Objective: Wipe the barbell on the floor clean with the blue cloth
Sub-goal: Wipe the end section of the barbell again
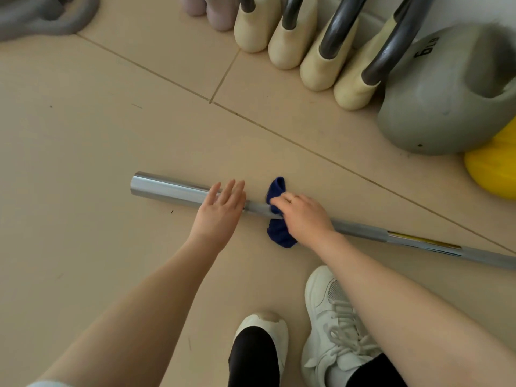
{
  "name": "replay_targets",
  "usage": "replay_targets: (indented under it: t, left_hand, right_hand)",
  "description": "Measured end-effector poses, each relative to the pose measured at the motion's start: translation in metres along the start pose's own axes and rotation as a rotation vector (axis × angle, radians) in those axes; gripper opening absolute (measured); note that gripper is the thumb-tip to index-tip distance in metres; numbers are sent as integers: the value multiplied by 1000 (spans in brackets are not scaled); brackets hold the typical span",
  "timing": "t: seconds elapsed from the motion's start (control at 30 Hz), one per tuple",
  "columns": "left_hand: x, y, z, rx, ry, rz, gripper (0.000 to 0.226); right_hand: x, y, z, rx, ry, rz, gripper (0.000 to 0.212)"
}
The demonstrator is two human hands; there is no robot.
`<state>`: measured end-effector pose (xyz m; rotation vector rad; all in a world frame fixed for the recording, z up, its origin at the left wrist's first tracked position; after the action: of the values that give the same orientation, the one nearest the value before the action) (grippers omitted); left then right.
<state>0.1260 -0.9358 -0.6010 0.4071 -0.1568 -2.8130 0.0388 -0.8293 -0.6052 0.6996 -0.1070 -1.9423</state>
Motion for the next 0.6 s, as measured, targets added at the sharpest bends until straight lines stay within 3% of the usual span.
replay_targets:
  t: [0.17, 0.3, 0.43, 0.6]
  left_hand:
    - [4, -2, -10, 47, 125, -2, 62]
    - [12, -18, 6, 10, 77, 14, 73]
    - [17, -52, 19, -126, -23, -121, 51]
    - [24, -83, 28, -161, -21, -213, 40]
  right_hand:
    - [-33, -59, 4, -110, 30, -327, 27]
    - [4, -19, -1, 29, 9, -217, 20]
    - [-18, -29, 3, -19, 12, -127, 32]
    - [-98, -117, 8, -172, 63, -481, 36]
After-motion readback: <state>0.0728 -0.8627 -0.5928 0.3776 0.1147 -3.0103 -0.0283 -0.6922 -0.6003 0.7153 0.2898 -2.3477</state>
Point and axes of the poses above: each hand's wrist, its own x-axis towards the middle knuckle, its own z-axis out of the back of the hand, y = z × x, the point moved 7 cm from there along x, towards the middle knuckle, and after that the axes turned 8 degrees about z, right-handed, at the moved point
